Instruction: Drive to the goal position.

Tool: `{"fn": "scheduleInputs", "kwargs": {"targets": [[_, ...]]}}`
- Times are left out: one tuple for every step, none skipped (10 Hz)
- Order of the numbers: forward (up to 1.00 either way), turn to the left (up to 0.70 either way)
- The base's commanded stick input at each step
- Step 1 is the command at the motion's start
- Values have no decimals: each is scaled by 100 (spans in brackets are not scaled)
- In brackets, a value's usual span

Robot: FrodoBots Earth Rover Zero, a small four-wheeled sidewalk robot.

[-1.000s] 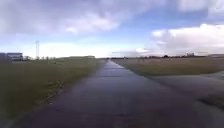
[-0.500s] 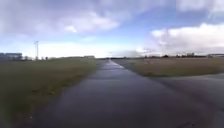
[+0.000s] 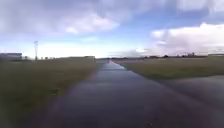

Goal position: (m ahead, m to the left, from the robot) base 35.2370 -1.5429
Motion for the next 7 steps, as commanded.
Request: {"fn": "scheduleInputs", "kwargs": {"targets": [[100, 0], [100, 0], [100, 0], [100, 0], [100, 0], [100, 0], [100, 0]]}}
